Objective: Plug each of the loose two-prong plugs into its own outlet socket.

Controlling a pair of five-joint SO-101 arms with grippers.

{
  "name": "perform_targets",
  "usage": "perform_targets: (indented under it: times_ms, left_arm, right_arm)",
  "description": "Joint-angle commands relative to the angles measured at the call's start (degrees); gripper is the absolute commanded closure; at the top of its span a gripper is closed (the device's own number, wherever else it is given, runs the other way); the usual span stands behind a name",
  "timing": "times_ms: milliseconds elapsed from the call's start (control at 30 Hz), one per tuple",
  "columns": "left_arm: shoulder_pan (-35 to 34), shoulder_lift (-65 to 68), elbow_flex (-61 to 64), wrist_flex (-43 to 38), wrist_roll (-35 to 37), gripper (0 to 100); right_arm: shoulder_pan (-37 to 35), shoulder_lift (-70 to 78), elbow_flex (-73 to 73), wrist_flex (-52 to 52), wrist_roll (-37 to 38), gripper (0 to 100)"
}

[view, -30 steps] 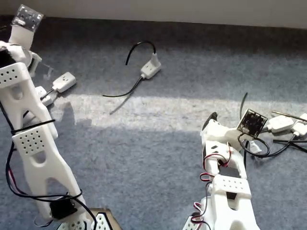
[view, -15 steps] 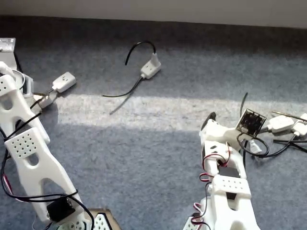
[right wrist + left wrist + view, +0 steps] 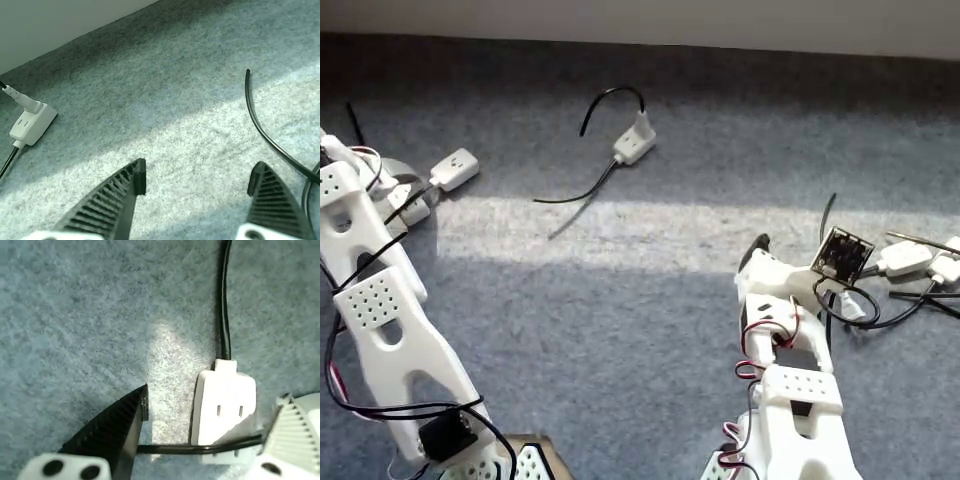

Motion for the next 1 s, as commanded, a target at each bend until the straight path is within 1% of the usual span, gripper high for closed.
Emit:
perform_targets:
  times_ms: [0, 67, 233, 367, 433, 467, 633, 733, 833, 967]
  left_arm:
    - [1.5, -0.8, 0.0, 0.3, 9.1, 62]
    - [1.5, -0.1, 0.1, 0.4, 10.5, 62]
    - [1.5, 5.6, -0.4, 0.0, 10.5, 62]
    - [3.7, 8.0, -0.4, -0.6, 10.4, 62]
    - [4.7, 7.7, -0.4, -0.4, 10.4, 66]
    - [5.1, 7.3, -0.4, -0.3, 10.4, 71]
    - [6.5, 4.8, -0.4, -0.3, 10.4, 100]
    - [7.4, 4.4, -0.4, -0.3, 10.4, 95]
    - [8.0, 4.1, -1.5, -0.7, 10.4, 98]
    - [8.8, 1.5, -8.1, -0.7, 10.4, 99]
  right_arm:
    - [-0.5, -0.1, -0.6, 0.0, 0.8, 67.4]
    - [-0.5, -0.1, -0.6, 0.0, 0.8, 67.4]
    - [-0.5, -0.1, -0.6, 0.0, 0.8, 67.4]
    - [-0.5, -0.1, -0.6, 0.0, 0.8, 67.4]
    - [-0.5, -0.1, -0.6, 0.0, 0.8, 67.4]
    - [-0.5, -0.1, -0.6, 0.0, 0.8, 67.4]
    - [-0.4, -0.1, -0.6, 0.0, 0.8, 67.4]
    - [-0.4, -0.1, -0.6, 0.0, 0.8, 67.4]
    - [-0.4, -0.1, -0.6, 0.0, 0.8, 67.4]
    - [-0.3, -0.1, -0.6, 0.0, 0.8, 67.4]
